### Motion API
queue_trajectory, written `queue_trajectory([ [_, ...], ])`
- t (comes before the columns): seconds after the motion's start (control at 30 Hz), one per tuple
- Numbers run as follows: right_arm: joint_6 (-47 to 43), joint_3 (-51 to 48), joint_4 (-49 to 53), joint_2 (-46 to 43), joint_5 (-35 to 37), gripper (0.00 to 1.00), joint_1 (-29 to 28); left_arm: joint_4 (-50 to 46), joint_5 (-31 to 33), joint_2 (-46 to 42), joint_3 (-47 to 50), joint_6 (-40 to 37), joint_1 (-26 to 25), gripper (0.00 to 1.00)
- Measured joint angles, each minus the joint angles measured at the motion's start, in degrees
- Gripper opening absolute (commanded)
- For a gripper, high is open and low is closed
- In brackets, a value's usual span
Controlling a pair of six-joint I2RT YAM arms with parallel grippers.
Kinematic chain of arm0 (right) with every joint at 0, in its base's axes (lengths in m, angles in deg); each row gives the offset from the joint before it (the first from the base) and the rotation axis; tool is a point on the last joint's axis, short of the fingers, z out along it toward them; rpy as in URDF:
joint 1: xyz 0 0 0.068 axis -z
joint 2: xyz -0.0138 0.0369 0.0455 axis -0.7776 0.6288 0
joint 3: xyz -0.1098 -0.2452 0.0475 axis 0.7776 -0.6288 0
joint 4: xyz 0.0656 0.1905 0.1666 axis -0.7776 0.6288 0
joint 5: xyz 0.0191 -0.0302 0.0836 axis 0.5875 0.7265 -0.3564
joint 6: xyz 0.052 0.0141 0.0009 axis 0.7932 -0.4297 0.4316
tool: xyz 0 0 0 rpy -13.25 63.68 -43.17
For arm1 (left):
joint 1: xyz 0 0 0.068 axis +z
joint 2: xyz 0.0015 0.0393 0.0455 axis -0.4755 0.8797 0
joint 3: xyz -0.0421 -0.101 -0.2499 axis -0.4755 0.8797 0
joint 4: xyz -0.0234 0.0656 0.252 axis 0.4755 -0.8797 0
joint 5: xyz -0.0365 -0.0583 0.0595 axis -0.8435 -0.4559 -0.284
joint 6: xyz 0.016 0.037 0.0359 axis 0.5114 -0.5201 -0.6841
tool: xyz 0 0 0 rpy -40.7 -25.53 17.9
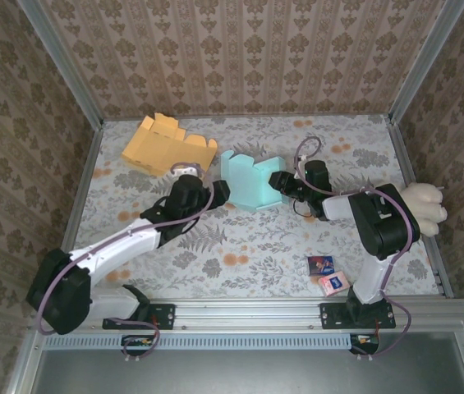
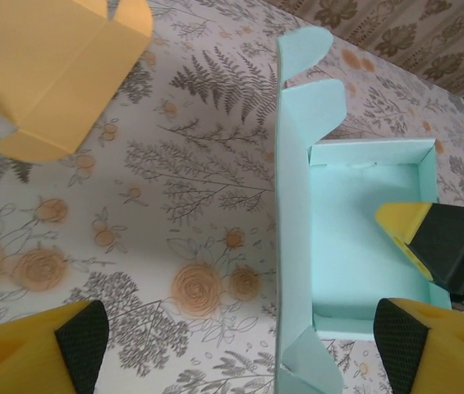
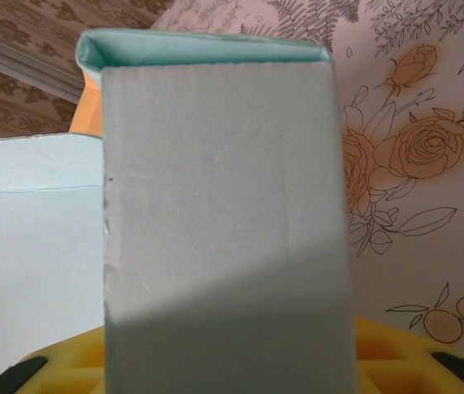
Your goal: Fold the paper box
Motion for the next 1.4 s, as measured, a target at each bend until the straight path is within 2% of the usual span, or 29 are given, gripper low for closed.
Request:
queue_trajectory([
  [0.13,0.5,-1.0,-2.6,0.0,0.0,0.36,0.0,0.1,-1.6,5.0,-3.3,-1.2,0.3,0.74],
  [0.23,0.6,-1.0,-3.8,0.1,-0.3,0.37,0.0,0.1,-2.7,8.6,-4.9,-2.3,0.3,0.57],
  [0.27,0.6,-1.1,-4.3,0.1,-0.5,0.39,0.0,0.1,-3.4,9.6,-5.4,-2.9,0.3,0.47],
  [0.33,0.6,-1.4,-5.0,0.1,-1.0,0.44,0.0,0.3,-4.8,10.9,-6.1,-3.9,0.3,0.11],
  [0.37,0.6,-1.6,-5.4,0.1,-1.4,0.48,0.0,0.2,-5.7,11.3,-6.6,-4.7,0.3,0.0],
  [0.4,0.7,-1.8,-5.7,0.1,-1.8,0.52,0.0,0.0,-6.3,11.6,-7.3,-5.3,0.3,0.0],
  [0.43,0.7,-1.9,-5.9,0.1,-2.3,0.61,0.0,-0.6,-6.9,11.9,-8.5,-6.2,0.3,0.0],
  [0.47,0.7,-2.0,-6.1,0.1,-2.7,0.73,0.0,-1.3,-7.2,12.1,-10.0,-7.3,0.2,0.0],
  [0.5,0.7,-2.0,-6.3,0.1,-3.1,0.91,0.0,-1.9,-7.3,12.1,-11.2,-8.1,0.1,0.0],
  [0.53,0.5,-2.1,-6.5,0.0,-3.2,1.0,0.0,-2.8,-7.0,12.2,-12.7,-9.2,-0.2,0.0],
  [0.7,-1.2,-3.8,-3.9,-3.7,-2.7,1.0,0.2,-8.5,-1.9,12.2,-18.8,-15.0,-3.1,0.0],
  [0.83,-3.0,-4.4,1.7,-10.9,-1.0,1.0,0.3,-15.0,3.4,12.9,-23.3,-20.8,-5.6,0.0],
  [1.03,-11.6,-5.3,17.0,-27.5,8.6,1.0,0.2,-21.4,6.6,13.2,-29.2,-36.6,-6.4,0.0],
  [1.2,-18.5,-6.7,25.0,-43.1,18.6,1.0,0.1,-26.2,0.2,13.1,-30.6,-53.4,-6.3,0.0],
  [1.3,-20.3,-7.6,25.4,-47.3,22.1,1.0,0.1,-32.7,-6.3,14.4,-33.7,-61.2,-5.1,0.0],
  [1.4,-23.7,-8.5,25.0,-47.5,22.5,0.99,0.1,-39.3,-13.6,18.0,-40.0,-65.8,-2.1,0.0],
])
